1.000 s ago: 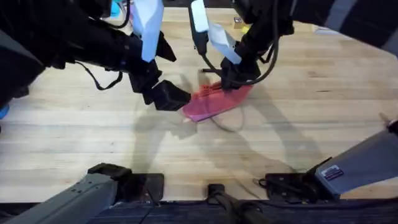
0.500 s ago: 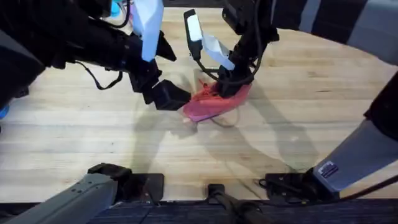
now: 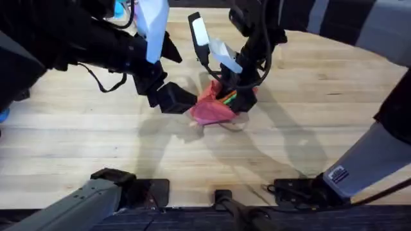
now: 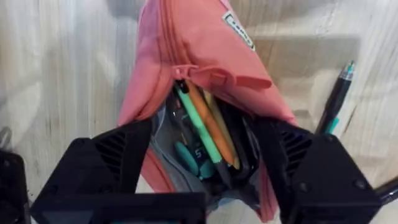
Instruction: Unzip the bag, pick up the pens from the table one at a time and place them inside, then zip the bag closed.
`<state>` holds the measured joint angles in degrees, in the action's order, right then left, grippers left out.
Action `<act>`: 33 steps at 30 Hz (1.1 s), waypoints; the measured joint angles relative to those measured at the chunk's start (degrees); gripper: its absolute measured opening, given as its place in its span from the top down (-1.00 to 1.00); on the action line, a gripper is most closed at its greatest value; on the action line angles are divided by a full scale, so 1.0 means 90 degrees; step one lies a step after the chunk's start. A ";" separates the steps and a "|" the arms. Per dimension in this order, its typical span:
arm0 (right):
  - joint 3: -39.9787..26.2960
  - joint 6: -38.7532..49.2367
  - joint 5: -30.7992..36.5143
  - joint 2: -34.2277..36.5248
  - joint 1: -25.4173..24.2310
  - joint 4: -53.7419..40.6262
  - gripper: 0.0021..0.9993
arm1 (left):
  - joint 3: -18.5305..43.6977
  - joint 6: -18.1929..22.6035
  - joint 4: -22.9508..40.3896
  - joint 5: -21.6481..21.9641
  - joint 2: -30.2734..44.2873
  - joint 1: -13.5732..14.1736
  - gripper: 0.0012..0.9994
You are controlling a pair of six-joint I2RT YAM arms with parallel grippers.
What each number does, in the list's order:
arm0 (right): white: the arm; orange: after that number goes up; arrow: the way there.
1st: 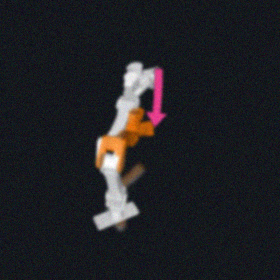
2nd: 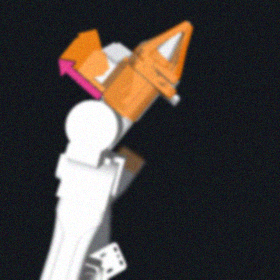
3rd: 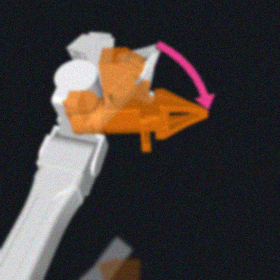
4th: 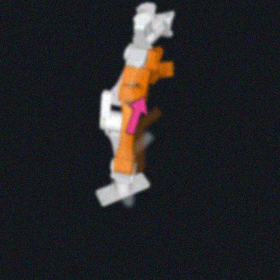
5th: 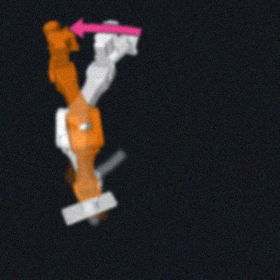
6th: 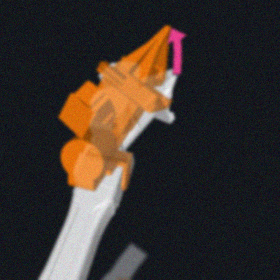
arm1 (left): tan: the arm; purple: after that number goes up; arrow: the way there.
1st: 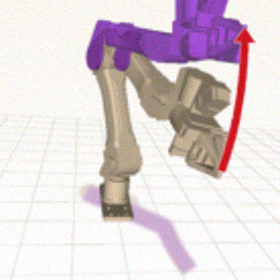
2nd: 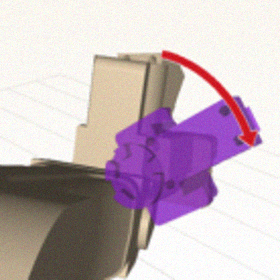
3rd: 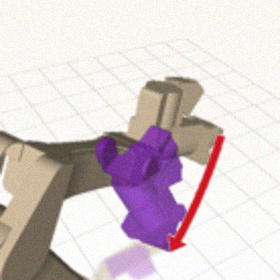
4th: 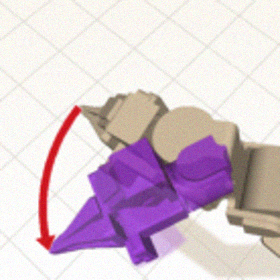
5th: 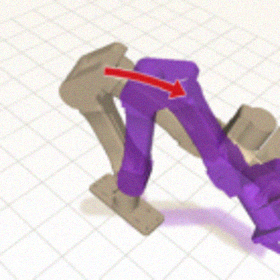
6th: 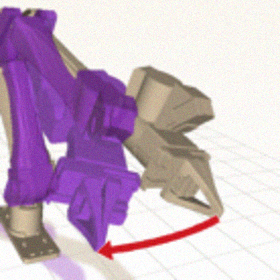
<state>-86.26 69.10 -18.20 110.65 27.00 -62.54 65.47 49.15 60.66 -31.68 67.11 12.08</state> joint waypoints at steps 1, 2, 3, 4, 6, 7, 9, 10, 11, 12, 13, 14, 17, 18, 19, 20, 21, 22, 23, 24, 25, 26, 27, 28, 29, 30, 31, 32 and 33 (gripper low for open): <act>0.0000 0.0000 0.0000 0.0000 0.0000 0.0000 -1.00 | 0.0000 0.0000 0.0000 0.0000 0.0000 0.0000 -0.99; 0.0000 0.0000 0.0000 0.0000 0.0000 0.0000 -1.00 | 0.0000 0.0000 -0.0002 0.0000 0.0000 0.0000 -0.99; 0.0000 -0.0002 0.0000 0.0000 0.0000 0.0000 -1.00 | 0.0000 0.0000 0.0000 0.0000 0.0000 0.0000 -0.99; 0.0000 -0.0002 0.0000 0.0000 0.0000 0.0000 -1.00 | 0.0000 0.0000 0.0000 0.0000 0.0000 0.0000 -0.99; 0.0000 -0.0002 0.0000 -0.0002 0.0000 0.0000 -1.00 | 0.0000 0.0000 0.0000 0.0000 0.0000 0.0000 -0.99; 0.0000 -0.0002 0.0000 0.0000 0.0000 -0.0001 -1.00 | 0.0000 0.0000 0.0000 0.0000 0.0000 0.0000 -0.99; 0.0000 -0.0010 0.0000 0.0000 0.0000 -0.0014 -1.00 | 0.0000 0.0000 0.0000 0.0000 0.0000 0.0000 -0.99; 0.0000 -0.0025 0.0000 0.0000 0.0000 -0.0034 -1.00 | 0.0000 0.0000 0.0000 0.0000 0.0000 0.0000 -0.99; -0.0001 -0.0033 0.0000 -0.0002 0.0000 -0.0064 -1.00 | 0.0000 0.0000 0.0000 0.0000 0.0000 0.0000 -0.99; -0.0007 -0.0038 0.0002 -0.0002 0.0000 -0.0097 -1.00 | 0.0000 0.0000 0.0000 0.0000 0.0000 0.0000 -0.99; -0.0008 -0.0044 0.0008 -0.0013 0.0000 -0.0118 -1.00 | 0.0000 0.0000 0.0000 0.0000 0.0000 0.0000 -0.99; -0.0015 -0.0056 0.0016 -0.0029 0.0000 -0.0164 -1.00 | 0.0000 0.0000 0.0000 0.0000 0.0000 0.0000 -0.99; -0.0040 -0.0095 0.0036 -0.0127 0.0000 -0.0344 -1.00 | 0.0000 0.0000 0.0000 0.0000 0.0000 0.0000 -0.99; -0.0063 -0.0124 0.0050 -0.0178 0.0000 -0.0441 -1.00 | 0.0000 0.0000 0.0000 0.0000 0.0000 0.0000 -0.99; -0.0099 -0.0162 0.0077 -0.0237 0.0000 -0.0545 -1.00 | 0.0000 0.0000 0.0000 0.0000 0.0000 0.0000 -0.99; -0.0146 -0.0226 0.0122 -0.0295 0.0000 -0.0610 -1.00 | 0.0000 0.0000 -0.0002 0.0000 0.0000 0.0000 -0.99; -0.0200 -0.0314 0.0177 -0.0342 -0.0001 -0.0653 -0.99 | 0.0000 0.0000 -0.0001 0.0000 0.0000 0.0000 -0.99; -0.0282 -0.0451 0.0256 -0.0385 0.0000 -0.0696 -1.00 | 0.0000 0.0000 0.0000 0.0000 0.0000 0.0000 -0.99; -0.0378 -0.0624 0.0362 -0.0423 0.0000 -0.0710 -1.00 | 0.0000 0.0000 -0.0002 0.0000 0.0000 0.0000 -0.99; -0.0505 -0.0848 0.0499 -0.0448 -0.0002 -0.0710 -0.99 | 0.0000 0.0000 0.0000 0.0000 0.0000 0.0000 -0.99; -0.0613 -0.1014 0.0599 -0.0463 -0.0002 -0.0700 -0.99 | 0.0000 0.0000 0.0000 0.0000 0.0000 0.0000 -0.99; -0.0745 -0.1188 0.0707 -0.0469 -0.0005 -0.0697 -0.99 | 0.0000 0.0000 0.0000 0.0000 0.0000 0.0000 -0.99; -0.0854 -0.1329 0.0803 -0.0477 -0.0008 -0.0688 -0.99 | 0.0000 0.0000 0.0000 0.0000 0.0000 0.0000 -0.99; -0.0972 -0.1463 0.0914 -0.0478 -0.0015 -0.0669 -1.00 | 0.0000 0.0000 -0.0001 0.0000 0.0000 0.0000 -0.99; -0.1068 -0.1576 0.1015 -0.0478 -0.0015 -0.0616 -1.00 | 0.0000 0.0000 0.0000 0.0000 0.0000 0.0000 -0.99; -0.1140 -0.1685 0.1124 -0.0478 -0.0015 -0.0532 -1.00 | 0.0000 0.0000 -0.0002 0.0000 0.0000 0.0000 -0.99; -0.1204 -0.1805 0.1256 -0.0478 -0.0015 -0.0423 -1.00 | 0.0000 0.0000 -0.0006 0.0000 0.0001 0.0000 -0.99; -0.1265 -0.1907 0.1422 -0.0478 -0.0015 -0.0291 -0.99 | 0.0000 0.0000 -0.0007 0.0000 0.0000 0.0000 -0.99; -0.1305 -0.1990 0.1592 -0.0478 -0.0015 -0.0145 -0.99 | 0.0000 0.0000 -0.0010 0.0000 0.0000 0.0000 -0.99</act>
<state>-98.00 51.19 -3.87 106.34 26.87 -63.85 65.47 49.15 60.58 -31.68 67.11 12.08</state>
